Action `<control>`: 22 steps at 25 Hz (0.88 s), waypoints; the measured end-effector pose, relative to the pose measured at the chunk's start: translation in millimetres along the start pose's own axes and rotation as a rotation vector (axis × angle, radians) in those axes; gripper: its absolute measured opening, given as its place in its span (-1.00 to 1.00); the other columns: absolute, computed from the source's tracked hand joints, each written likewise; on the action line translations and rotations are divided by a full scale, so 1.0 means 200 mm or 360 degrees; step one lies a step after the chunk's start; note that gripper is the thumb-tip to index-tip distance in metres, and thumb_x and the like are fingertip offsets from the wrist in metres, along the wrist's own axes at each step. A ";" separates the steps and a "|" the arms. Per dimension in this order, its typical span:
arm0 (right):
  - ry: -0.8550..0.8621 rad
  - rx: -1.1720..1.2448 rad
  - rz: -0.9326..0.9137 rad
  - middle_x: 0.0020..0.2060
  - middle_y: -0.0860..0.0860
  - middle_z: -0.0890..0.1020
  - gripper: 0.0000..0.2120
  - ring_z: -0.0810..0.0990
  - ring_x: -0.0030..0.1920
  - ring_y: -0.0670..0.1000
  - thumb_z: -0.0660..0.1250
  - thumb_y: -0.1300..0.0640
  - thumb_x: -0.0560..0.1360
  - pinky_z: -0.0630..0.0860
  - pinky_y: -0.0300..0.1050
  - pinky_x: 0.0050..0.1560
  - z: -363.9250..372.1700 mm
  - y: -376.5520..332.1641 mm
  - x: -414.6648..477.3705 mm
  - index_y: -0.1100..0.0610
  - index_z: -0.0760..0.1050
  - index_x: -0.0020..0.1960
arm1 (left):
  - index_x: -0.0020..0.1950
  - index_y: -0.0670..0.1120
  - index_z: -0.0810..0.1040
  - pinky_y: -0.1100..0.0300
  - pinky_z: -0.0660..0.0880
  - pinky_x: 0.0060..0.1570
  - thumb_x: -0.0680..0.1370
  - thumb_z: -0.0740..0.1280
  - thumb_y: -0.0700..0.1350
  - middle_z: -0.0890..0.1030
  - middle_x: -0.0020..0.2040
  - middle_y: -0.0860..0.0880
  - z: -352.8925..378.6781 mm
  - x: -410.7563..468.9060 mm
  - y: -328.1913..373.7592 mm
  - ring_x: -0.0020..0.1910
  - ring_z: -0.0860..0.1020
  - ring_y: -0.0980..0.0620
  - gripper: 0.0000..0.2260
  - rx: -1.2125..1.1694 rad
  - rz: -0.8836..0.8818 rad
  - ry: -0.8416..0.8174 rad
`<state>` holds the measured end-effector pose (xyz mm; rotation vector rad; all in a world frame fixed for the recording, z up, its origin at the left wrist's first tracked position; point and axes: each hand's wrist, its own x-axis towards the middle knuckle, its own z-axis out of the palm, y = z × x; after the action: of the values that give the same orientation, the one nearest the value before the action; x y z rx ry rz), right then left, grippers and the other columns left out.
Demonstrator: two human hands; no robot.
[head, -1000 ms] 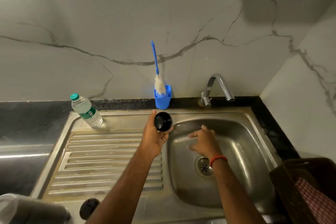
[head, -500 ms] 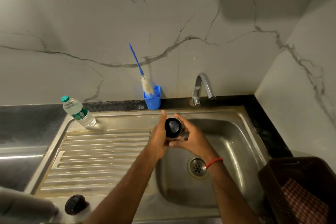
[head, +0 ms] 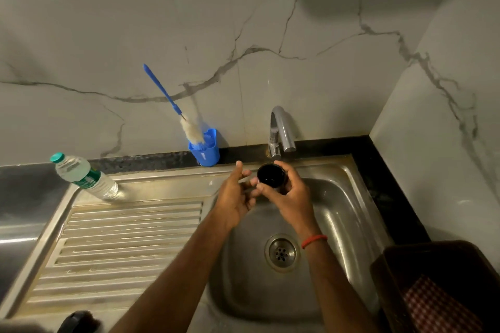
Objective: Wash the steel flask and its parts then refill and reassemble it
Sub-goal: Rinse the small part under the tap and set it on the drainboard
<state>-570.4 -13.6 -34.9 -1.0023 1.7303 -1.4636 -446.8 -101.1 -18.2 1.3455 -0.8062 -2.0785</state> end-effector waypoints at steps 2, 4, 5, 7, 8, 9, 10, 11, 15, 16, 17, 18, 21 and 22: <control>0.0137 0.0360 0.0189 0.15 -0.03 0.65 -0.48 0.67 0.07 -0.04 0.51 -0.08 0.43 0.65 -0.09 -0.03 -0.02 0.03 0.03 -0.04 0.48 0.34 | 0.21 -0.09 0.56 0.22 0.56 -0.25 0.61 0.38 0.04 0.66 -0.11 -0.06 0.04 0.05 0.02 -0.23 0.62 0.05 -0.73 -0.0165 -0.0071 -0.0039; 0.0204 0.0657 0.0392 0.08 0.16 0.68 -0.53 0.71 -0.08 0.09 0.40 -0.15 0.47 0.66 -0.06 -0.16 -0.05 0.05 0.05 0.09 0.54 0.27 | 0.25 -0.12 0.55 0.21 0.60 -0.18 0.58 0.40 -0.23 0.69 -0.10 -0.09 0.06 0.12 0.01 -0.19 0.67 0.04 -0.76 -0.0194 -0.0038 -0.0003; 0.0216 0.0727 0.0480 0.04 0.21 0.69 -0.50 0.71 -0.13 0.13 0.35 -0.20 0.48 0.65 -0.07 -0.19 -0.07 0.06 0.07 0.14 0.54 0.25 | 0.25 -0.13 0.56 0.21 0.60 -0.18 0.56 0.40 -0.30 0.69 -0.06 -0.11 0.08 0.14 0.00 -0.17 0.68 0.04 -0.72 -0.0176 -0.0006 0.0029; 0.0219 0.0750 0.0578 -0.01 0.25 0.69 -0.42 0.70 -0.16 0.16 0.28 -0.27 0.48 0.64 -0.08 -0.21 -0.10 0.07 0.09 0.18 0.54 0.23 | 0.22 -0.12 0.59 0.25 0.59 -0.24 0.53 0.42 -0.34 0.70 -0.02 -0.13 0.10 0.19 -0.02 -0.17 0.70 0.05 -0.71 -0.0131 0.0026 0.0066; 0.0218 0.0742 0.0586 -0.03 0.26 0.69 -0.42 0.70 -0.16 0.16 0.26 -0.28 0.48 0.64 -0.08 -0.21 -0.11 0.08 0.10 0.19 0.55 0.22 | 0.20 -0.11 0.60 0.27 0.56 -0.28 0.53 0.43 -0.32 0.70 -0.04 -0.11 0.11 0.21 -0.03 -0.19 0.70 0.07 -0.73 -0.0109 0.0031 0.0070; 0.0218 0.0743 0.0583 -0.04 0.26 0.69 -0.44 0.70 -0.16 0.16 0.26 -0.26 0.51 0.65 -0.08 -0.21 -0.11 0.09 0.12 0.19 0.55 0.21 | 0.16 -0.10 0.61 0.29 0.54 -0.32 0.52 0.46 -0.27 0.69 -0.07 -0.08 0.12 0.24 -0.04 -0.23 0.68 0.10 -0.77 -0.0060 0.0038 0.0076; 0.0221 0.0750 0.0584 -0.05 0.26 0.70 -0.49 0.70 -0.16 0.17 0.27 -0.23 0.53 0.65 -0.07 -0.20 -0.12 0.10 0.13 0.19 0.56 0.19 | 0.13 -0.09 0.63 0.29 0.51 -0.35 0.52 0.48 -0.19 0.67 -0.12 -0.04 0.13 0.25 -0.04 -0.29 0.63 0.13 -0.80 0.0038 0.0062 0.0107; 0.0227 0.0757 0.0594 -0.05 0.26 0.70 -0.53 0.70 -0.15 0.18 0.28 -0.20 0.54 0.65 -0.05 -0.18 -0.12 0.11 0.14 0.18 0.56 0.18 | 0.10 -0.08 0.63 0.27 0.49 -0.34 0.53 0.48 -0.09 0.65 -0.14 -0.01 0.15 0.27 -0.04 -0.32 0.58 0.14 -0.82 0.0150 0.0093 0.0147; 0.0229 0.0782 0.0647 -0.01 0.21 0.70 -0.55 0.71 -0.11 0.17 0.37 -0.17 0.46 0.66 -0.02 -0.12 -0.12 0.12 0.17 0.14 0.58 0.18 | 0.21 0.02 0.55 0.10 0.51 -0.07 0.57 0.35 0.23 0.62 0.13 0.01 0.22 0.36 -0.01 0.07 0.60 0.02 -0.65 0.0432 0.0091 0.0261; 0.0223 0.0784 0.0647 0.01 0.21 0.70 -0.57 0.71 -0.10 0.17 0.38 -0.14 0.46 0.66 -0.02 -0.11 -0.12 0.13 0.18 0.12 0.59 0.19 | 0.27 0.02 0.53 0.04 0.51 0.00 0.55 0.35 0.28 0.60 0.19 -0.01 0.24 0.38 0.00 0.13 0.58 -0.03 -0.56 0.0502 0.0083 0.0251; 0.0212 0.0782 0.0632 0.03 0.19 0.70 -0.62 0.71 -0.08 0.16 0.40 -0.09 0.47 0.66 -0.03 -0.11 -0.12 0.14 0.19 0.11 0.59 0.19 | 0.30 0.00 0.53 0.00 0.53 0.06 0.53 0.36 0.31 0.60 0.20 -0.03 0.26 0.40 0.02 0.14 0.57 -0.05 -0.50 0.0588 0.0074 0.0221; 0.0194 0.0759 0.0606 0.05 0.17 0.69 -0.66 0.71 -0.07 0.13 0.41 -0.03 0.49 0.66 -0.05 -0.12 -0.12 0.14 0.20 0.09 0.58 0.21 | 0.27 -0.03 0.56 -0.02 0.56 0.09 0.52 0.36 0.31 0.62 0.16 -0.04 0.28 0.42 0.03 0.10 0.59 -0.04 -0.50 0.0662 0.0077 0.0173; 0.0194 0.0570 0.0493 0.09 0.01 0.68 -0.64 0.70 0.01 -0.05 0.49 0.11 0.46 0.65 -0.15 -0.11 -0.10 0.14 0.21 0.00 0.56 0.24 | -0.06 -0.10 0.61 0.18 0.62 -0.18 0.61 0.36 0.12 0.67 -0.16 -0.03 0.35 0.48 0.06 -0.15 0.66 0.04 -0.72 0.0837 0.0207 0.0050; 0.0210 0.0502 0.0456 0.08 -0.04 0.67 -0.60 0.68 0.02 -0.11 0.53 0.14 0.43 0.64 -0.19 -0.10 -0.10 0.15 0.21 -0.04 0.54 0.23 | -0.11 -0.12 0.60 0.17 0.63 -0.22 0.62 0.37 0.06 0.66 -0.22 -0.03 0.37 0.49 0.06 -0.19 0.66 0.02 -0.73 0.0898 0.0264 0.0071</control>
<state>-612.3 -39.1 -60.7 -0.4817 1.5894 -1.5751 -549.8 -164.3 -44.9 1.5298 -1.5062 -1.7489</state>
